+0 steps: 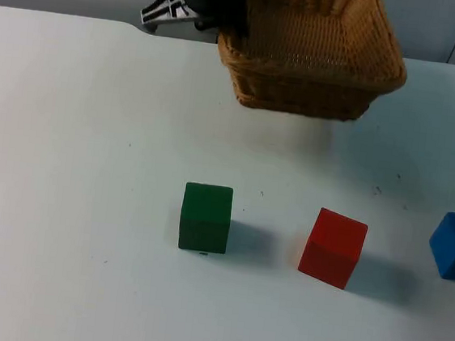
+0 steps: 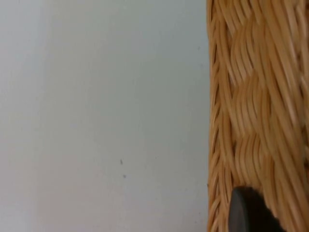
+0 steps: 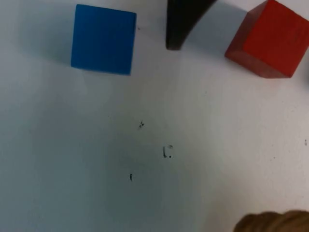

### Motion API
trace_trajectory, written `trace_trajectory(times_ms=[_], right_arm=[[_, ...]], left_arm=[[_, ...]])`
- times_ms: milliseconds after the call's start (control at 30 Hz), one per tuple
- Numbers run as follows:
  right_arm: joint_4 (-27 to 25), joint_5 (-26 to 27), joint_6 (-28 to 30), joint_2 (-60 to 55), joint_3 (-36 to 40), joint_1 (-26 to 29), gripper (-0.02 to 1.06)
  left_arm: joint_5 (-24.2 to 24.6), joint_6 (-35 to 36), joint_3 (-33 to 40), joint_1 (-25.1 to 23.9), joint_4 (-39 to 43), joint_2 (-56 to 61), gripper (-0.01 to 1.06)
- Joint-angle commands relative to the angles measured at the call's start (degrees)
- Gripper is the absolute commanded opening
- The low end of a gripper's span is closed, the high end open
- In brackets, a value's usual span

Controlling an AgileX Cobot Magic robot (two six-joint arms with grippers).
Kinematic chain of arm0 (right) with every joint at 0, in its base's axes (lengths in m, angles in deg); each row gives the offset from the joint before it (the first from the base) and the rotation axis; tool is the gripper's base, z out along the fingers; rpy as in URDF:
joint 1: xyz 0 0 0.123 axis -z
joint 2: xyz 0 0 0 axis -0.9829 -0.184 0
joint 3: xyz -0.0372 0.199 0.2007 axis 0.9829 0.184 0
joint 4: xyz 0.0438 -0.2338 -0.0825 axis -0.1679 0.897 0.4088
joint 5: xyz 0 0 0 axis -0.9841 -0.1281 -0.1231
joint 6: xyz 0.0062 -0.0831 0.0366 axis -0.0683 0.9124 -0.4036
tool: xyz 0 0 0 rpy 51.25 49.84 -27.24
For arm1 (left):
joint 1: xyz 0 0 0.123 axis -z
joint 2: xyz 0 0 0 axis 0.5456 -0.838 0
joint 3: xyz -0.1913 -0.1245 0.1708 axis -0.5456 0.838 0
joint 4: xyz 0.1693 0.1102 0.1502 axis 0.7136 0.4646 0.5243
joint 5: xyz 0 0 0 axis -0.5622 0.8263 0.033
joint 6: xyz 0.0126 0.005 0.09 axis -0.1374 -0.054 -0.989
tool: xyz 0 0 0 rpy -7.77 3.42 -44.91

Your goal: Pick up the basket with the left hand and place the blue cube into the basket with the right hand.

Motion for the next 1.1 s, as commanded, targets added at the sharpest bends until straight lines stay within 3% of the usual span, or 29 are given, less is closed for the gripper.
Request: trace_trajectory(times_ms=[0,233,367,400,533,800,1067], right_arm=[[-0.1,0.5,-0.1,0.0,-0.6,-0.3,1.03],[-0.1,0.5,-0.1,0.0,-0.6,-0.3,1.03],[-0.1,0.5,-0.1,0.0,-0.6,-0.3,1.03],[-0.1,0.5,-0.1,0.0,-0.6,-0.3,1.03],[-0.2,0.5,-0.1,0.0,-0.6,-0.3,1.03],[-1.5,0.5,-0.1,0.0,-0.6,-0.3,1.03],[-2.9,0.1,-0.1,0.0,-0.6,-0.3,1.03]], left_arm=[[-1.6,0.0,0.0,0.2,-1.9,0.4,0.00],[1.5,-0.2,0.7,-0.1,-4.6,0.6,0.00],[-6.7,-1.3,10.8,-0.2,-6.9,6.4,0.00],[-6.7,-1.3,10.8,-0.2,-6.9,6.4,0.00],[-14.2,-1.7,23.9,-1.0,-8.0,12.9,0.00],[-11.5,-9.6,30.3,-1.8,-8.9,18.9,0.00],[-12.8,-13.1,37.0,-1.8,-10.7,28.7,0.00]])
